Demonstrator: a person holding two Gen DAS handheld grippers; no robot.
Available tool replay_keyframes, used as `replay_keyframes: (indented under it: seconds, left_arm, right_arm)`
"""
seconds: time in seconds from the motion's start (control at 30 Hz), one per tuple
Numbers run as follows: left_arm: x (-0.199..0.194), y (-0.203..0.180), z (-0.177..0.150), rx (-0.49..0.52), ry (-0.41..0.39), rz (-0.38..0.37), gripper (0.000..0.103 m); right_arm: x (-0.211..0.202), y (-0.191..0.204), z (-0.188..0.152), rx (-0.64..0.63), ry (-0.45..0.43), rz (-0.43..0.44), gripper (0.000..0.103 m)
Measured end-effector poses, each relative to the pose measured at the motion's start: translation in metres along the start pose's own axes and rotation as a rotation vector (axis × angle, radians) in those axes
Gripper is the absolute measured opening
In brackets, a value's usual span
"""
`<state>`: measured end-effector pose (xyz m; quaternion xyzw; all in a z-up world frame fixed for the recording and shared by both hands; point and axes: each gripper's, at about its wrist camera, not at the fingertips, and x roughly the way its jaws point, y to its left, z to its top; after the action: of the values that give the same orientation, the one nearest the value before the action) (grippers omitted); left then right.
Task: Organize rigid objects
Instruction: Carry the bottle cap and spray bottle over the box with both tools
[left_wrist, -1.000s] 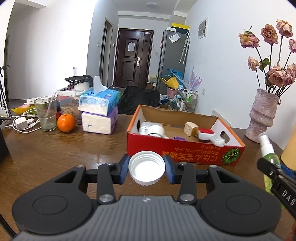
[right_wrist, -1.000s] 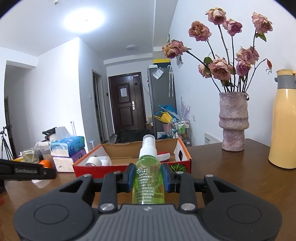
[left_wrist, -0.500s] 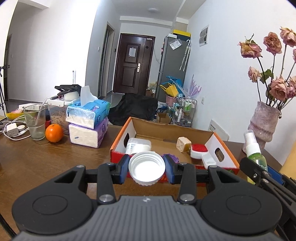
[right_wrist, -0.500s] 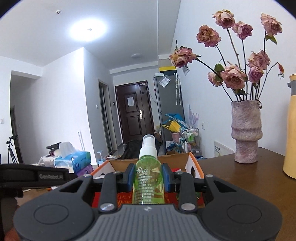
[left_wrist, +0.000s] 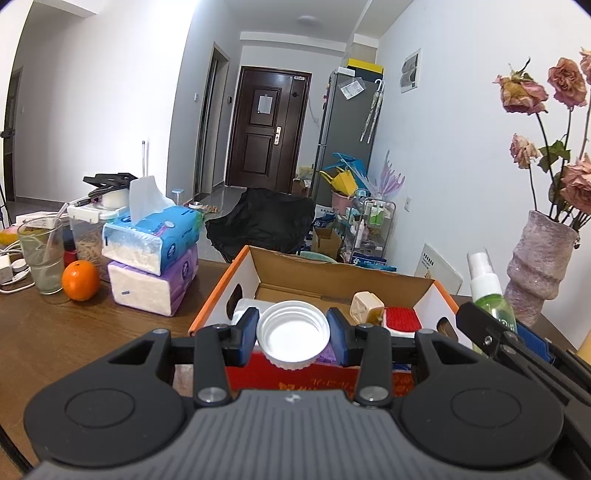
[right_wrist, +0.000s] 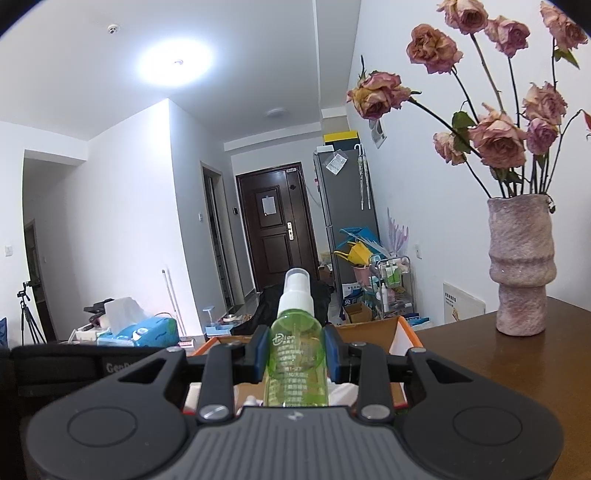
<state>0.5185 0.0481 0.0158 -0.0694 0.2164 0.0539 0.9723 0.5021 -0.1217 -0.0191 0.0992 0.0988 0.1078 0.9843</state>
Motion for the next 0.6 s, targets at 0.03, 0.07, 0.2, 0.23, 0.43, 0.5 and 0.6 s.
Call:
replay_keyframes:
  seconds: [0.03, 0.07, 0.2, 0.23, 0.43, 0.5, 0.6]
  left_arm:
    - [0.004, -0.001, 0.001, 0.001, 0.0, 0.003, 0.041]
    - [0.008, -0.001, 0.002, 0.002, -0.001, 0.007, 0.041]
    - [0.024, -0.002, 0.006, 0.004, 0.001, 0.02, 0.041]
    - [0.027, -0.002, 0.008, 0.004, 0.001, 0.022, 0.041]
    - [0.049, -0.002, 0.014, 0.007, 0.004, 0.034, 0.041]
    - [0.056, -0.002, 0.016, 0.009, 0.002, 0.037, 0.041]
    - [0.064, -0.003, 0.02, 0.012, -0.001, 0.041, 0.041]
  right_arm:
    - [0.004, -0.001, 0.001, 0.0, 0.0, 0.002, 0.03]
    - [0.01, -0.001, 0.002, -0.002, 0.002, 0.004, 0.03]
    - [0.03, -0.003, 0.005, -0.007, 0.012, 0.009, 0.03]
    - [0.034, -0.003, 0.006, -0.009, 0.013, 0.01, 0.03]
    - [0.06, -0.006, 0.01, -0.016, 0.023, 0.009, 0.03]
    - [0.068, -0.005, 0.01, -0.018, 0.027, 0.01, 0.03]
    - [0.079, -0.006, 0.012, -0.02, 0.036, 0.007, 0.03]
